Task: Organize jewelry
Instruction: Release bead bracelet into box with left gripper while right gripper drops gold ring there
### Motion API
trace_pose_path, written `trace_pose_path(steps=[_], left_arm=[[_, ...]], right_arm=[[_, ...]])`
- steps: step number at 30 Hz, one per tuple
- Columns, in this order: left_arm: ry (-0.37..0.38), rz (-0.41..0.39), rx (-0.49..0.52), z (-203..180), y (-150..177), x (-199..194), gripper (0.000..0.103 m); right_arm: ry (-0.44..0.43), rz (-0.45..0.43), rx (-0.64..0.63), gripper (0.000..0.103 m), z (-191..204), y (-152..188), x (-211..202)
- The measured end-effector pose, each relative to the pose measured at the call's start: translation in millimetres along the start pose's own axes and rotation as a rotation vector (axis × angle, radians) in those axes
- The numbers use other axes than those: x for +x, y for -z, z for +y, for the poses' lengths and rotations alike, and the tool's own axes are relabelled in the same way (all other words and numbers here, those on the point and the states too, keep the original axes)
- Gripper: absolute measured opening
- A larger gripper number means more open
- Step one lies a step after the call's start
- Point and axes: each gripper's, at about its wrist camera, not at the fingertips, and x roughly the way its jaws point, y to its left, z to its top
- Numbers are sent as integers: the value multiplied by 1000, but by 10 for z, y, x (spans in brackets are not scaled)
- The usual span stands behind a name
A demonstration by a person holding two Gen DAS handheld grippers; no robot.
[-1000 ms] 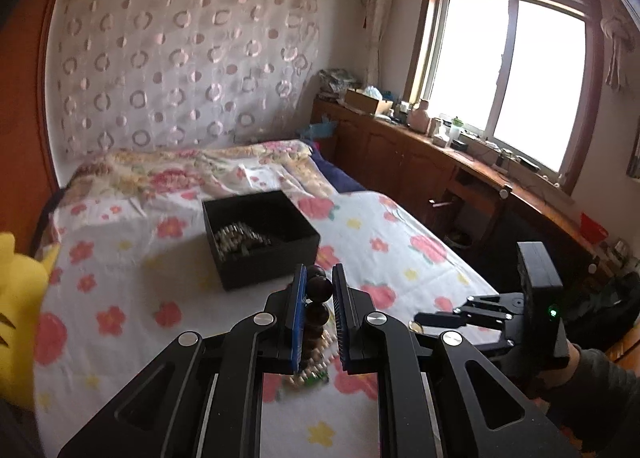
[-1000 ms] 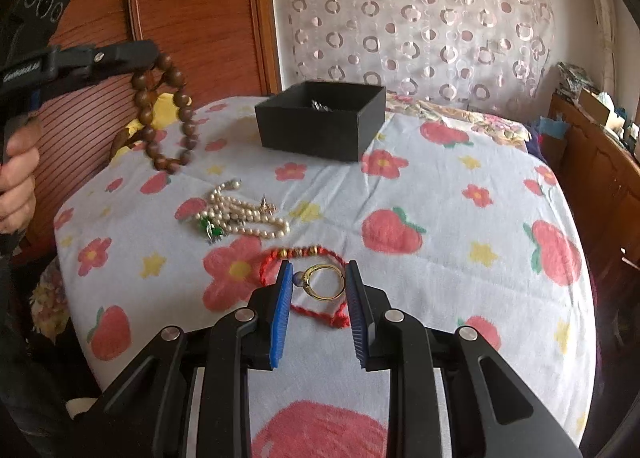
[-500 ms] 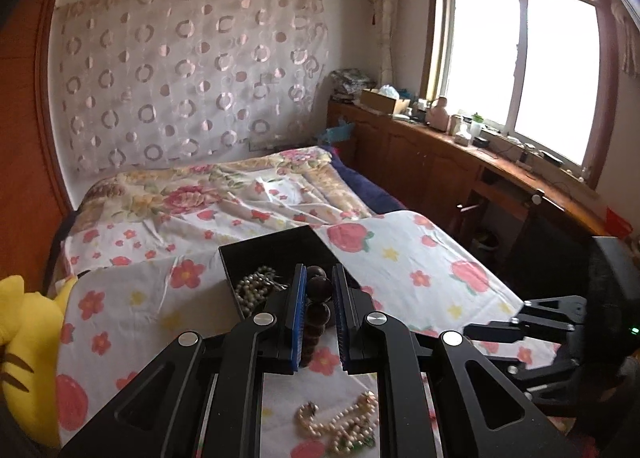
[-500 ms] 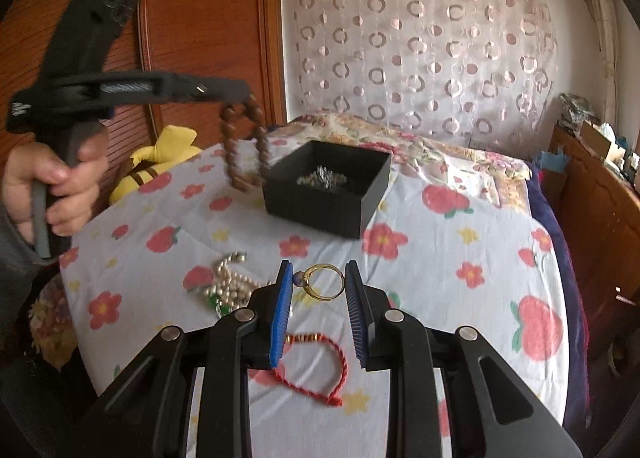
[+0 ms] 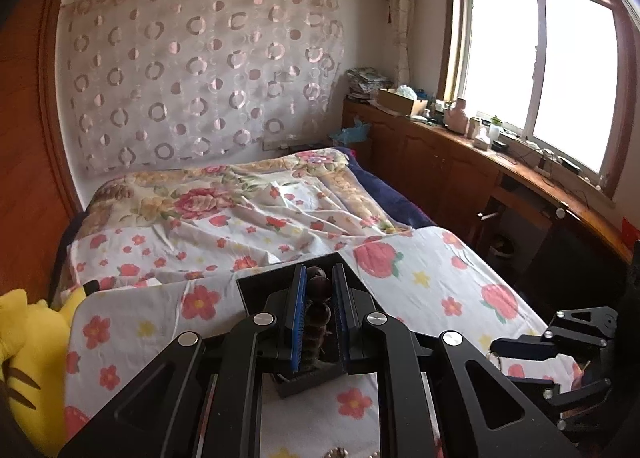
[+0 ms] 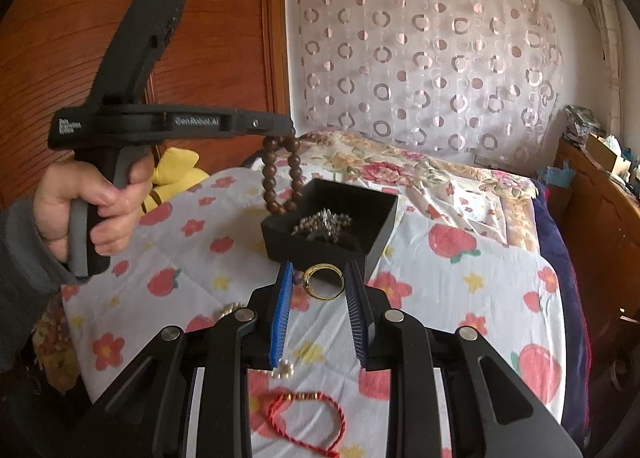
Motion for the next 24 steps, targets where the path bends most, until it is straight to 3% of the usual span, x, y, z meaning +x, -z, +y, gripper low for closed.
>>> trace_pose_path(steps=[10, 22, 23, 24], left_arm=[[-54, 70, -26, 196, 141, 365, 12], [-65, 98, -58, 409, 255, 460, 12], [-64, 92, -61, 426, 264, 441, 14], [-65, 90, -64, 430, 267, 429, 21]], right_arm=[[8, 9, -24, 29, -79, -316, 289], [24, 59, -21, 29, -245, -584, 917], [20, 61, -15, 29, -251, -591, 952], [20, 62, -12, 29, -249, -600, 979]])
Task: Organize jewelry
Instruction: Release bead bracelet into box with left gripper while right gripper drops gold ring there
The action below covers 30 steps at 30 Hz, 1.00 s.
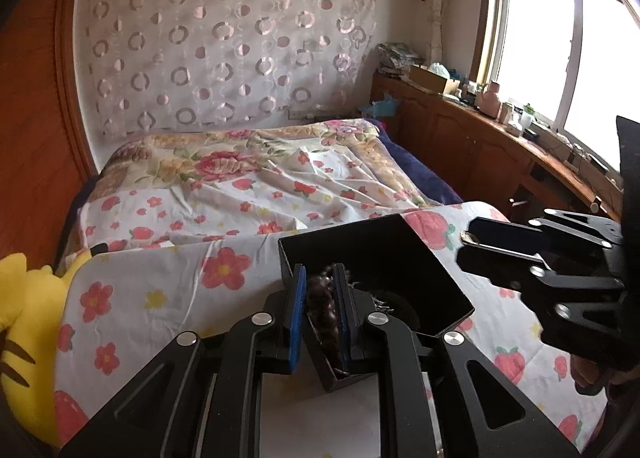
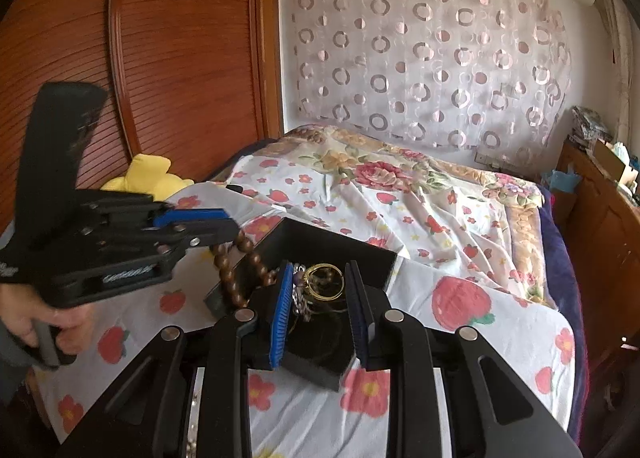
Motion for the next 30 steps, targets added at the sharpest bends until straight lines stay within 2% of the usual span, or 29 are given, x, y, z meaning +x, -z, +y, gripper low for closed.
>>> trace_pose_path(steps=[5, 6, 7, 11, 13, 17, 18, 20, 21, 23, 25, 30], left_arm=[[1, -14, 0, 29, 10, -95, 39], [0, -18, 2, 29, 15, -123, 48], [-1, -27, 5, 32, 25, -168, 52], [-2, -34, 14, 60, 89, -298, 54], [-8, -33, 13, 94, 126, -336, 60], [-28, -21, 16, 210, 183, -367, 65], [-33, -18, 13, 242, 199, -368, 66], [-36, -15, 1, 307, 236, -371, 66], [-36, -13, -4, 327, 255, -372, 66], [-39, -10, -14, 368, 312, -373, 67], [-46, -13, -17, 394, 363, -381, 75], [-46, -16, -23, 378, 535, -427, 80]], right_arm=[[-15, 16, 18, 29, -25, -53, 131], [-17, 20, 17, 29, -22, -64, 159], [-18, 27, 17, 29, -24, -84, 203], [-17, 54, 26, 29, -31, -131, 360], [-6, 68, 25, 29, -33, -150, 445], [13, 85, 33, 30, -48, -175, 567], [18, 85, 39, 33, -51, -184, 575], [19, 80, 44, 37, -52, -191, 558], [20, 74, 46, 46, -53, -194, 534], [24, 65, 47, 55, -65, -199, 492], [31, 57, 41, 55, -70, -181, 400], [27, 39, 3, 55, 0, -33, 82]])
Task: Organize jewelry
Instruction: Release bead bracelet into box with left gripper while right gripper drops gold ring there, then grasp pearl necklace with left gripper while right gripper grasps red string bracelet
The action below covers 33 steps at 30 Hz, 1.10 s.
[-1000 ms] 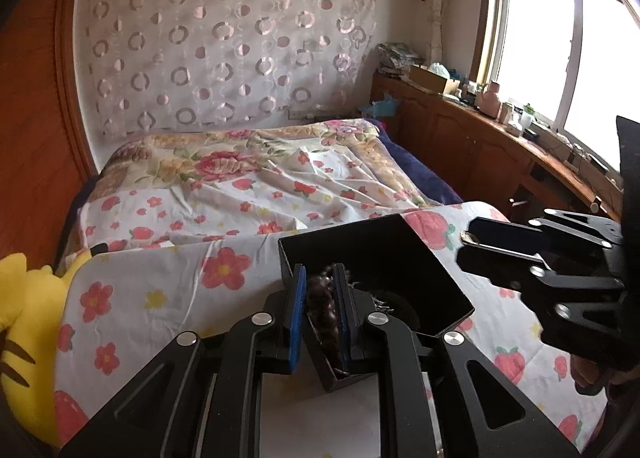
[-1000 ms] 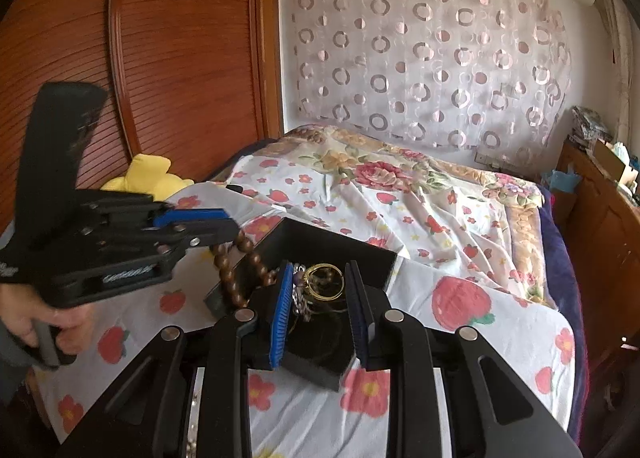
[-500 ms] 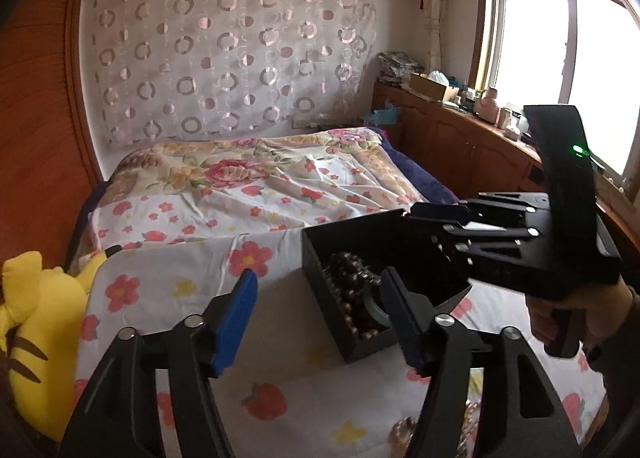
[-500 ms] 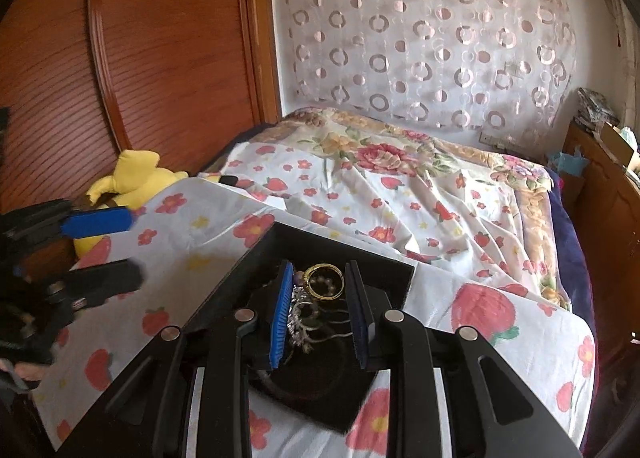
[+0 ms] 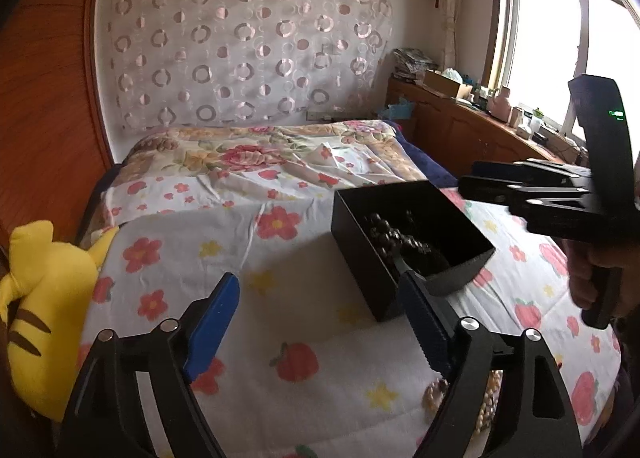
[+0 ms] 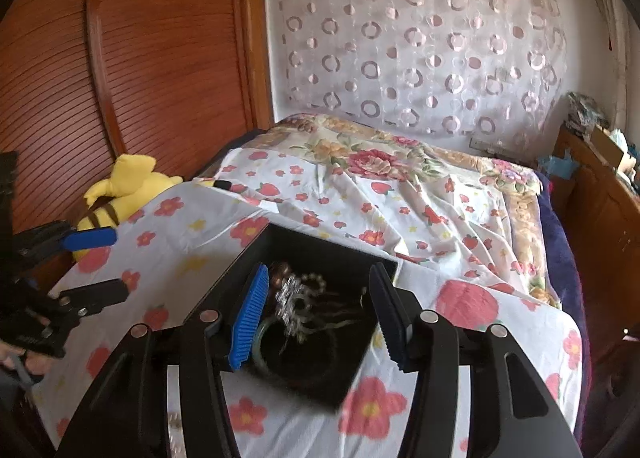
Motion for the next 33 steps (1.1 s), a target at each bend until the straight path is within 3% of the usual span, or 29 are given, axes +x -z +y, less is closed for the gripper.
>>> trace_pose_path(steps=[2, 4, 17, 22, 33], left_arm=[[-5, -4, 5, -36, 67, -28, 80], [2, -11, 3, -86, 159, -71, 90], [83, 22, 19, -406, 664, -302, 94], [53, -9, 29, -498, 844, -454, 96], [82, 16, -23, -515, 1083, -606, 96]], right_arm=[[-10, 0, -3, 55, 15, 89, -116], [-28, 5, -9, 55, 36, 210, -241], [-61, 133, -25, 55, 226, 1192, -646], [-59, 184, -7, 55, 223, 1505, -733], [-42, 214, -26, 58, 254, 1649, -736]])
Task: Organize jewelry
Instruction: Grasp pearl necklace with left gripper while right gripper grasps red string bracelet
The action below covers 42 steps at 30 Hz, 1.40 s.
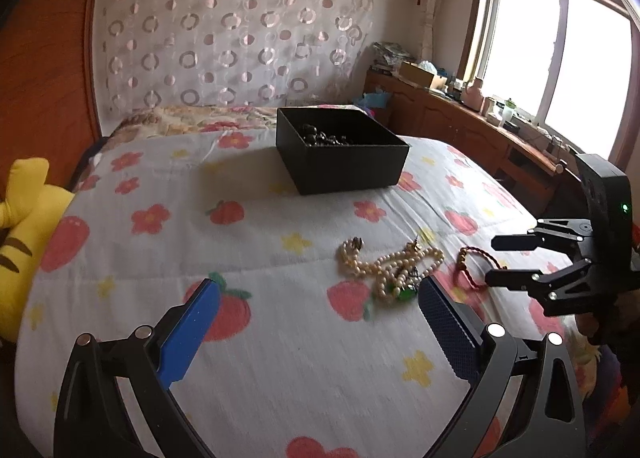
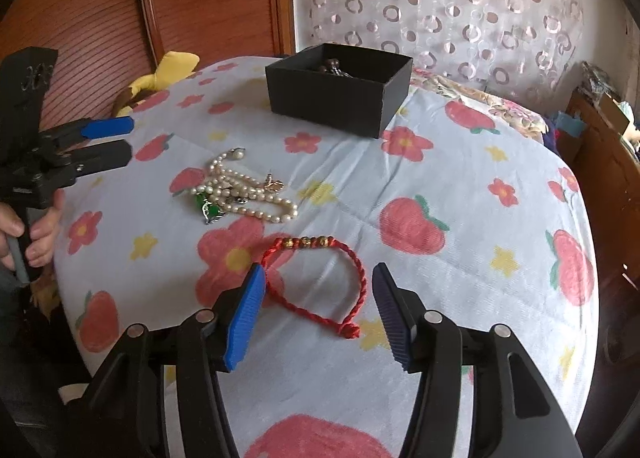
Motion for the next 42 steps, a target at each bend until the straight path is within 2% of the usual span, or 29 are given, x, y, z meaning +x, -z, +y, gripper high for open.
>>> trace_pose_path(steps=[1, 3, 4, 6, 7, 9, 13, 21, 23, 25, 28, 33, 38, 39, 40, 42], left_arm=[[-3, 2, 4, -7, 11, -7, 96], [-6, 7, 6, -16, 34, -10, 96], [-1, 11, 4, -17, 47, -6, 96], [1, 17, 2, -19, 77, -2, 96], [2, 19, 2, -17, 81, -1, 96], [4, 22, 0, -28, 85, 6, 96], [10, 30, 6, -58, 71, 22, 96], [56, 68, 49, -195, -106, 180, 94], [77, 93, 52, -211, -155, 276, 82], [88, 122, 51, -215, -185, 374, 62], [100, 168, 45, -222, -233, 545, 46], [82, 204, 60, -255, -279, 721, 29], [73, 223, 72, -270, -304, 835, 23], [87, 224, 71, -267, -310, 849, 8], [82, 230, 74, -263, -317, 866, 4], [90, 231, 82, -265, -319, 870, 3]], right_arm=[[2, 1, 4, 57, -16, 6, -5], [5, 13, 11, 41, -50, 28, -5], [12, 19, 16, 37, -66, 41, 4], [25, 33, 12, 23, -80, 61, 35], [33, 32, 6, 21, -68, 52, 41], [34, 36, -3, 4, -60, 47, 49], [30, 36, -19, 3, -45, 54, 45], [105, -13, 36, 3, -257, 118, -74], [108, -14, 44, 3, -282, 143, -69], [107, -9, 49, 3, -289, 176, -33], [105, -28, 63, 3, -295, 203, -38], [101, -33, 71, 3, -309, 215, -38], [96, -33, 75, 3, -309, 218, -38], [93, -33, 77, 4, -312, 221, -40], [91, -34, 79, 4, -313, 220, -41], [87, -34, 83, 4, -318, 221, -44]])
